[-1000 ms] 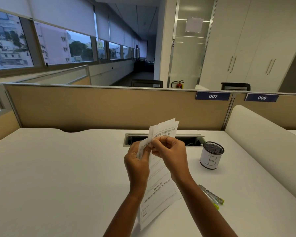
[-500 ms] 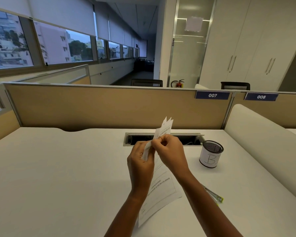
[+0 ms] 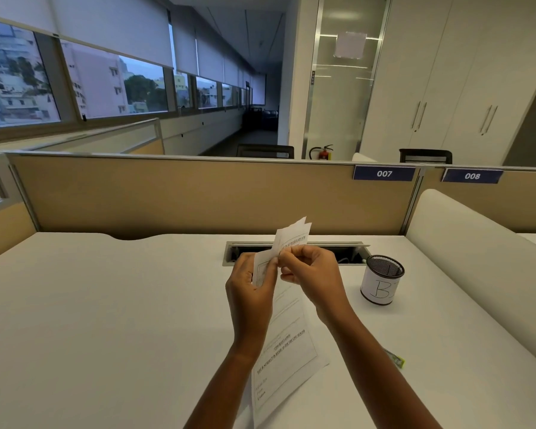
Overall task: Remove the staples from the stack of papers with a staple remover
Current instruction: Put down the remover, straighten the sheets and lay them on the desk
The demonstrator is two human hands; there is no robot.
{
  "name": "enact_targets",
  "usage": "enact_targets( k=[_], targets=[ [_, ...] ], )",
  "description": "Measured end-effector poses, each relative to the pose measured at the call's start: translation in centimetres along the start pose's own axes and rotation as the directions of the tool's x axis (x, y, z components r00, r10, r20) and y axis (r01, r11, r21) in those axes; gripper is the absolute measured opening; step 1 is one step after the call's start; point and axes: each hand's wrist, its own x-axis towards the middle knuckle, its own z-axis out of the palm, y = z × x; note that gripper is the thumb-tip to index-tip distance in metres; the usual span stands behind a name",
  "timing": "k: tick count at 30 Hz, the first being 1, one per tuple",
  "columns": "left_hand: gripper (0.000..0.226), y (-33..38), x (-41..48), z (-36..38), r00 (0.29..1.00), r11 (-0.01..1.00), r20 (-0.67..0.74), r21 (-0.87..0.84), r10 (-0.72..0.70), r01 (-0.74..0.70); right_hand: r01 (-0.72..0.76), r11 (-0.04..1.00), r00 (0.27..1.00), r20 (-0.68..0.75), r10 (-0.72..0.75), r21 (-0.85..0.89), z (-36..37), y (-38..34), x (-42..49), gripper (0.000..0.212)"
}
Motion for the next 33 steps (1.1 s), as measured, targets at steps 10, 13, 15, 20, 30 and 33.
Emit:
enact_targets(
  k=[10,13,15,20,30,33],
  targets=[
    [0.009,-0.9,0.7,0.0,1.000,0.999,0.012,-0.036,-0.019,0.020,0.046,0.997,0.999,0.018,-0.045,-0.069,0.0,0.5,0.2,0.010],
    [0.016,-1.0,1.5,0.4,0.991,0.987,0.024,-0.093,-0.128,0.130,0.169,0.969,0.984,-0.024,-0.176,-0.182,0.3,0.8,0.1,0.014],
    [0.012,-1.3,2.0,0.5,0.987,0.983,0.028,-0.087,-0.158,0.160,0.213,0.949,0.973,-0.038,-0.227,-0.232,0.5,1.2,0.0,0.015],
    [0.008,-2.3,2.1,0.8,0.987,0.987,0.006,-0.012,-0.158,0.158,0.220,0.956,0.965,-0.099,-0.242,-0.195,1.3,2.4,-0.2,0.012],
    [0.024,-7.6,4.4,0.2,0.923,0.923,-0.018,0.009,-0.384,0.384,-0.050,0.995,0.981,-0.193,0.033,-0.082,-3.1,8.0,1.8,0.016],
    [0.028,-9.7,5.6,0.0,0.925,0.919,-0.041,0.107,-0.377,0.380,-0.155,0.976,0.955,-0.277,0.108,-0.155,-6.2,10.7,2.8,0.009]
  ],
)
